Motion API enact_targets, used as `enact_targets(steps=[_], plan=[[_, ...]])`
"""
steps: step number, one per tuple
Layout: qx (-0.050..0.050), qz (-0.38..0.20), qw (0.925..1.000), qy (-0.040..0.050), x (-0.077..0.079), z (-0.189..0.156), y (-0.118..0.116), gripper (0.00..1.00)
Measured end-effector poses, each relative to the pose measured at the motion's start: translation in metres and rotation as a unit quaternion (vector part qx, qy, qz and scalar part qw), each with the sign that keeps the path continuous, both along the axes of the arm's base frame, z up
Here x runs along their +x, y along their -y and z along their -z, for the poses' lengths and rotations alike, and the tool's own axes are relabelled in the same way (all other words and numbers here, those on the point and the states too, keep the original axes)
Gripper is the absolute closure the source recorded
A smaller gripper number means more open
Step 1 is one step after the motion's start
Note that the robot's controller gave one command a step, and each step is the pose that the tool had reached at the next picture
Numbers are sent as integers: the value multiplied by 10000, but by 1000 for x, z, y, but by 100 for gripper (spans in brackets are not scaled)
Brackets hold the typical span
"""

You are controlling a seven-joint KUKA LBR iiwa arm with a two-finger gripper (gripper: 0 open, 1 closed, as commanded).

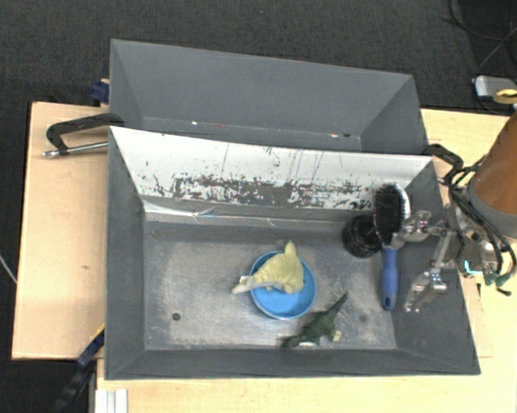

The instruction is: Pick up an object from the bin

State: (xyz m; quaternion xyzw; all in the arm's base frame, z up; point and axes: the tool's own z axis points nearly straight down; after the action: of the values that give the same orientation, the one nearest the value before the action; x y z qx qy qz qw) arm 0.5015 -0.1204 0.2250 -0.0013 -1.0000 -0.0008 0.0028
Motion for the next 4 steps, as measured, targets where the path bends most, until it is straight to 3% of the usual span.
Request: enact_targets(steps=[1, 2, 3, 4], plan=[[-8, -1218, 9926, 25, -2, 154, -123, 0], [21, -1044, 9945, 78, 27, 123, -204, 0], [-6, -1543, 9880, 70, 88, 124, -169, 0], [-38, -2728, 9620, 40, 105, 146, -218, 0]])
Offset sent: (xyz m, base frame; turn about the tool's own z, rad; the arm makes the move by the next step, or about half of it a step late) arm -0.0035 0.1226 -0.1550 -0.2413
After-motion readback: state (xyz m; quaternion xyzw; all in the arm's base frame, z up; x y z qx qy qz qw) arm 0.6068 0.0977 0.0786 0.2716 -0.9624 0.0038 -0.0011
